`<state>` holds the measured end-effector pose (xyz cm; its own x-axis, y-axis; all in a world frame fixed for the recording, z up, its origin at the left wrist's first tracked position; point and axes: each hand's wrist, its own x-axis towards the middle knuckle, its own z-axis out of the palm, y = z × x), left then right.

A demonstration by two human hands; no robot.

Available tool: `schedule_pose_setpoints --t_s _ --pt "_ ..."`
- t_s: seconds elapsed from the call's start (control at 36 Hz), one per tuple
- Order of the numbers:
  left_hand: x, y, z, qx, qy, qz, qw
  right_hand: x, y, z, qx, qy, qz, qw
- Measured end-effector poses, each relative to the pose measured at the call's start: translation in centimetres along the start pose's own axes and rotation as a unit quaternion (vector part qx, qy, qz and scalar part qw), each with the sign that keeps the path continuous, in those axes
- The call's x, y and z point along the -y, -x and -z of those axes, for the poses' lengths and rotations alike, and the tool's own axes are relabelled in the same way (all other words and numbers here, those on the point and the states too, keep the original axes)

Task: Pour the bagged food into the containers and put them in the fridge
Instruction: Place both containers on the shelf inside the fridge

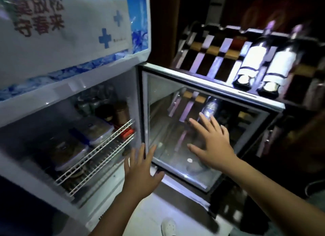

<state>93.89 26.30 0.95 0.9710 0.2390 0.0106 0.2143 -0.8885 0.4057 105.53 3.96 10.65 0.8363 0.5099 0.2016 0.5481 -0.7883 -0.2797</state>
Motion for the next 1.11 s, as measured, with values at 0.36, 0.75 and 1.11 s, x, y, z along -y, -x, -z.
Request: schedule_pose_setpoints --t_s 0.36,0.75,1.11 --pt "-19.4 -8.8 4.1 -0.032 0.019 -0.221 0.975 -18.5 -2.2 10.2 0.024 0.106 -0.178 0.978" --pt "-26.3 -14.1 2.4 -0.008 -0.092 -0.224 0.970 -19.0 2.6 12.1 -0.029 -0.076 0.021 0.996" --pt "-17.0 -3.1 8.7 0.023 0.137 -0.143 0.980 -13.4 2.6 10.3 0.193 -0.293 0.317 0.881"
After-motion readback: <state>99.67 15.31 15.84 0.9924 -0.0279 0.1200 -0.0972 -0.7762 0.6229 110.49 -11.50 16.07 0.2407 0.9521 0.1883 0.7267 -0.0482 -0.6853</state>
